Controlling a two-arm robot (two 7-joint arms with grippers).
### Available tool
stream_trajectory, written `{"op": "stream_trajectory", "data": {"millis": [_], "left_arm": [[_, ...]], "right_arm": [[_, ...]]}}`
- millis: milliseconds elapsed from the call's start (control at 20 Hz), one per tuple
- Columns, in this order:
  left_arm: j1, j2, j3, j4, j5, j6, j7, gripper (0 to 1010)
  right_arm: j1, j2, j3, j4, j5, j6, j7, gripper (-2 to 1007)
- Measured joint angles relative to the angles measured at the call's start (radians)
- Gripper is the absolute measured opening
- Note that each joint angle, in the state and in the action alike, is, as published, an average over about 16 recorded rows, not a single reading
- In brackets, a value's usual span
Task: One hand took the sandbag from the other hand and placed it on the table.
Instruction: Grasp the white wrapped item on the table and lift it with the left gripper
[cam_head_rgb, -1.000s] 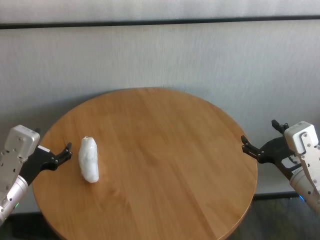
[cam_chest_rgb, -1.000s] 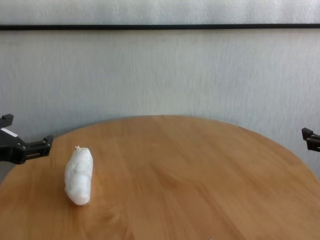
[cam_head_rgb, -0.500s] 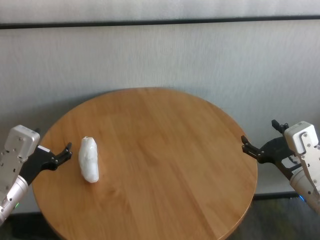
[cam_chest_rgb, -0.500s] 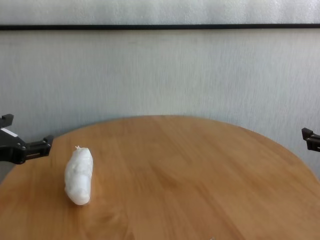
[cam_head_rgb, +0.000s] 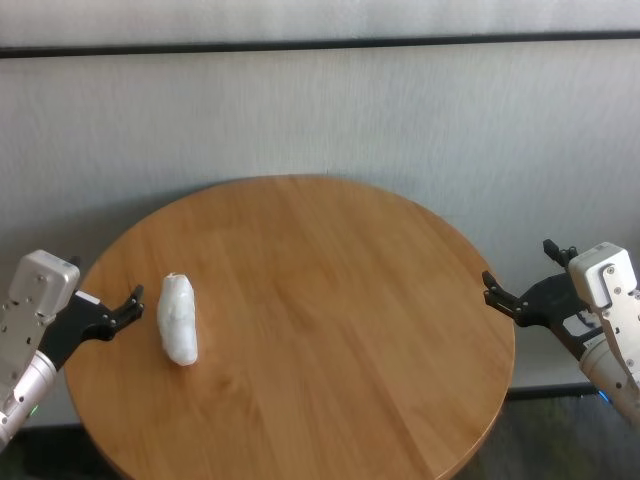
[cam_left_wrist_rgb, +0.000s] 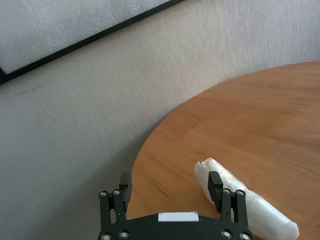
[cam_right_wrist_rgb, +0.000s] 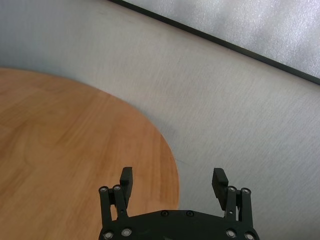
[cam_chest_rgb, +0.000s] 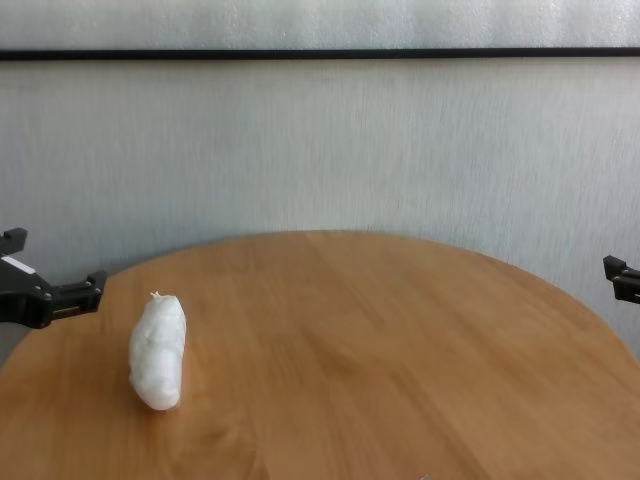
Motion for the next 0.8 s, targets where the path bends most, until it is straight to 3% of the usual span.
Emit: {"op": "stream_trajectory", "data": {"millis": [150,300,550,800], "left_arm": [[0.001,0.001,0.000,-0.003,-0.002,0.008,-0.007,1000],[0.003,0.007,-0.002,-0.023,-0.017,0.058,-0.019,1000],[0.019,0.017,-0.028,-0.095,-0.073,0.199,-0.041,1000],[0.040,0.016,-0.068,-0.186,-0.156,0.379,-0.062,1000]], "right_arm": [[0.000,0.000,0.000,0.000,0.000,0.000,0.000,1001],[0.000,0.000,0.000,0.000,0.000,0.000,0.000,1001],[0.000,0.000,0.000,0.000,0.000,0.000,0.000,1001],[0.000,0.000,0.000,0.000,0.000,0.000,0.000,1001]]}}
